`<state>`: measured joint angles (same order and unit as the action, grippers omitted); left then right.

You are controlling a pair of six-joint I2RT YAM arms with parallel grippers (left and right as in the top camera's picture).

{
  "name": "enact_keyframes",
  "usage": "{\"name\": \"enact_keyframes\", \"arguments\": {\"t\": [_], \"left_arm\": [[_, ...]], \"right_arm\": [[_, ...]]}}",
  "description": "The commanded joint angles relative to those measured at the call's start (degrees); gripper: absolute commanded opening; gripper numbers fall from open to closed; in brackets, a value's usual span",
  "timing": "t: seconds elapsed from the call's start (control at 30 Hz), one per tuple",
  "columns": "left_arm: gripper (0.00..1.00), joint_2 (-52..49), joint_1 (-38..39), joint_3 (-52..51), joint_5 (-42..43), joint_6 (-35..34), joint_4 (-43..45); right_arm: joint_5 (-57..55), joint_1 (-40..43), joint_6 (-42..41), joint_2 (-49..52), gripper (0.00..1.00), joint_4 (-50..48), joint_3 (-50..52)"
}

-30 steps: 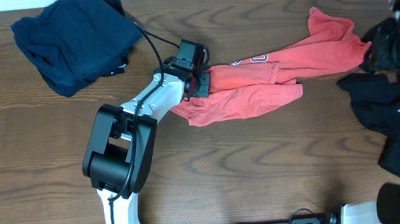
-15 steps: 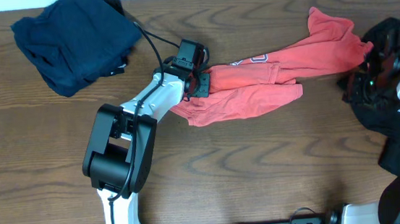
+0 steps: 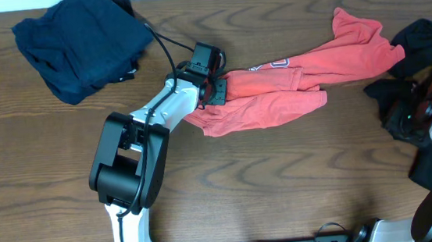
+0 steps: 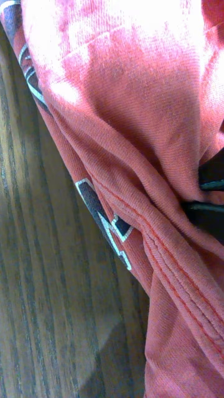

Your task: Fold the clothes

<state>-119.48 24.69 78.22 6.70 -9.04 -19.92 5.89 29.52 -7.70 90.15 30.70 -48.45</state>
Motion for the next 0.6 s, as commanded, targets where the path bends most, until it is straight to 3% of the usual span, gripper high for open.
{"name": "enact_keyframes", "arguments": {"t": [0.0,0.57], "left_arm": [[0.07,-4.3,-1.3,-2.2,-2.8,-0.5,-2.3],[0.07,-4.3,-1.3,-2.2,-2.8,-0.5,-2.3]], "right_arm": [[-1.7,1.5,-3.2,-0.4,0.54,-3.2,2.4],[-4.0,15.5,-14.3,14.6,0.51,-11.3,3.4]]}}
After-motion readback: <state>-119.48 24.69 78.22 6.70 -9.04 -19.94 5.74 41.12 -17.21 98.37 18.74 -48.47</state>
